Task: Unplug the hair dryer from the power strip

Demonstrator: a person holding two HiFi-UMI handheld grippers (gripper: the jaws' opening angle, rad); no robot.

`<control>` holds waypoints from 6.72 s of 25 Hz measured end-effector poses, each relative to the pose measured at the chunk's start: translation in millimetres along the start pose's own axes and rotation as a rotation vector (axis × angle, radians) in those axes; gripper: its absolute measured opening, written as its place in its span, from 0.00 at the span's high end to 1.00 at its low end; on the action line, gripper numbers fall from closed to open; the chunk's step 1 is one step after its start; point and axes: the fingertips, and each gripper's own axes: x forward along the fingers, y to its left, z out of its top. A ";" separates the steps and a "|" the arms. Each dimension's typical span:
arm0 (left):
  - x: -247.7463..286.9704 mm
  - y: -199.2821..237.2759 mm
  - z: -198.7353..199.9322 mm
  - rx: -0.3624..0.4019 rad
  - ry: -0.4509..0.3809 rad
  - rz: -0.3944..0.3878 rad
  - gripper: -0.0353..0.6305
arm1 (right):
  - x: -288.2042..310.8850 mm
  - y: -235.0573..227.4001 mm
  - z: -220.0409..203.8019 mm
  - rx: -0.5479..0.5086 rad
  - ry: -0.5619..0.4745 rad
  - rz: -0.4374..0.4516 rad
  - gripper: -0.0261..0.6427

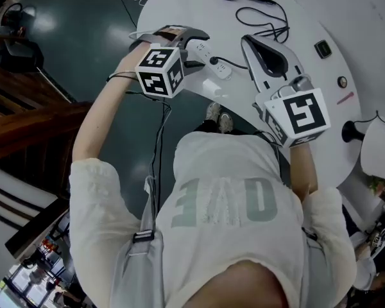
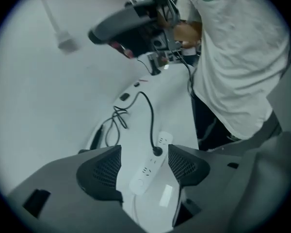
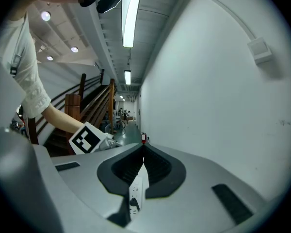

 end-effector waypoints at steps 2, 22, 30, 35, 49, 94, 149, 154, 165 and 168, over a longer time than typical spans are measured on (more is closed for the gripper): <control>25.5 -14.5 -13.6 0.083 0.051 -0.122 0.49 | 0.4 -0.8 -4.0 -0.006 0.018 -0.006 0.93; 128.7 -46.0 -61.7 0.275 0.117 -0.513 0.53 | 41.1 12.9 -92.9 0.046 0.309 0.085 0.93; 129.8 -47.9 -60.9 0.232 0.074 -0.554 0.53 | 31.6 52.3 -138.1 0.164 0.424 0.205 0.88; 129.8 -46.3 -59.9 0.211 0.061 -0.568 0.53 | 47.1 61.1 -193.4 0.252 0.474 0.161 0.71; 130.9 -44.7 -59.5 0.204 0.045 -0.573 0.53 | 110.2 28.3 -232.1 0.137 0.419 -0.030 0.85; 136.9 -42.9 -53.5 0.011 0.147 -0.485 0.53 | 25.7 -27.7 -95.6 0.232 0.135 -0.057 0.89; 134.8 -43.2 -55.0 0.007 0.149 -0.480 0.53 | 28.4 -55.4 -281.2 0.715 0.402 -0.269 0.62; 134.0 -44.0 -55.1 0.010 0.153 -0.484 0.53 | 31.3 -42.5 -264.4 0.695 0.382 -0.228 0.62; 134.8 -50.7 -54.6 0.023 0.201 -0.497 0.37 | 26.3 -30.1 -245.7 0.650 0.357 -0.185 0.62; 133.2 -55.2 -51.0 0.003 0.189 -0.505 0.37 | 24.3 -31.1 -241.8 0.647 0.348 -0.184 0.62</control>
